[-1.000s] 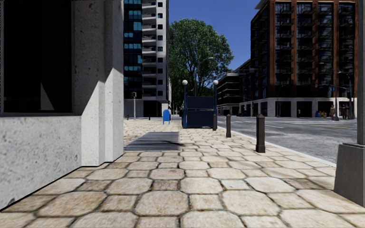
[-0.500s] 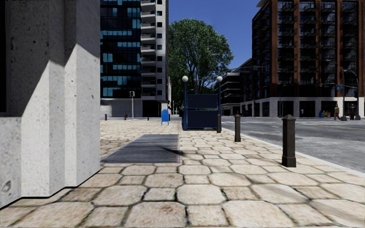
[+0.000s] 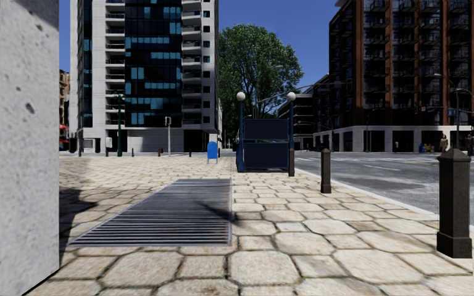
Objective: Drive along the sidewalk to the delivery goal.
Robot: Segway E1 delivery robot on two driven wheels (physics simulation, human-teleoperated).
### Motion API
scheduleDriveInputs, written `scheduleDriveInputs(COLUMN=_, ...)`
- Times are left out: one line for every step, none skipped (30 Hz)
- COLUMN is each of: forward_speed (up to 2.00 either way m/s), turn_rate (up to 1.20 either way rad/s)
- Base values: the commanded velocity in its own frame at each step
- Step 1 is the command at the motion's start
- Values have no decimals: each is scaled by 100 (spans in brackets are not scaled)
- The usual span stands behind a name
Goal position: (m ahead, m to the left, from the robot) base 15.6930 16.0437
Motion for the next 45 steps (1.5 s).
scheduleDriveInputs(forward_speed=200, turn_rate=0)
scheduleDriveInputs(forward_speed=200, turn_rate=0)
scheduleDriveInputs(forward_speed=200, turn_rate=0)
scheduleDriveInputs(forward_speed=200, turn_rate=0)
scheduleDriveInputs(forward_speed=200, turn_rate=0)
scheduleDriveInputs(forward_speed=200, turn_rate=0)
scheduleDriveInputs(forward_speed=200, turn_rate=5)
scheduleDriveInputs(forward_speed=200, turn_rate=12)
scheduleDriveInputs(forward_speed=200, turn_rate=22)
scheduleDriveInputs(forward_speed=200, turn_rate=22)
scheduleDriveInputs(forward_speed=200, turn_rate=31)
scheduleDriveInputs(forward_speed=200, turn_rate=39)
scheduleDriveInputs(forward_speed=200, turn_rate=47)
scheduleDriveInputs(forward_speed=200, turn_rate=55)
scheduleDriveInputs(forward_speed=200, turn_rate=63)
scheduleDriveInputs(forward_speed=200, turn_rate=67)
scheduleDriveInputs(forward_speed=200, turn_rate=70)
scheduleDriveInputs(forward_speed=200, turn_rate=70)
scheduleDriveInputs(forward_speed=200, turn_rate=70)
scheduleDriveInputs(forward_speed=200, turn_rate=70)
scheduleDriveInputs(forward_speed=200, turn_rate=70)
scheduleDriveInputs(forward_speed=200, turn_rate=70)
scheduleDriveInputs(forward_speed=200, turn_rate=70)
scheduleDriveInputs(forward_speed=200, turn_rate=69)
scheduleDriveInputs(forward_speed=200, turn_rate=43)
scheduleDriveInputs(forward_speed=200, turn_rate=43)
scheduleDriveInputs(forward_speed=200, turn_rate=13)
scheduleDriveInputs(forward_speed=200, turn_rate=3)
scheduleDriveInputs(forward_speed=200, turn_rate=0)
scheduleDriveInputs(forward_speed=200, turn_rate=0)
scheduleDriveInputs(forward_speed=200, turn_rate=0)
scheduleDriveInputs(forward_speed=200, turn_rate=0)
scheduleDriveInputs(forward_speed=200, turn_rate=0)
scheduleDriveInputs(forward_speed=200, turn_rate=0)
scheduleDriveInputs(forward_speed=200, turn_rate=0)
scheduleDriveInputs(forward_speed=200, turn_rate=0)
scheduleDriveInputs(forward_speed=200, turn_rate=0)
scheduleDriveInputs(forward_speed=200, turn_rate=0)
scheduleDriveInputs(forward_speed=200, turn_rate=0)
scheduleDriveInputs(forward_speed=200, turn_rate=0)
scheduleDriveInputs(forward_speed=200, turn_rate=0)
scheduleDriveInputs(forward_speed=200, turn_rate=0)
scheduleDriveInputs(forward_speed=200, turn_rate=0)
scheduleDriveInputs(forward_speed=200, turn_rate=0)
scheduleDriveInputs(forward_speed=200, turn_rate=0)
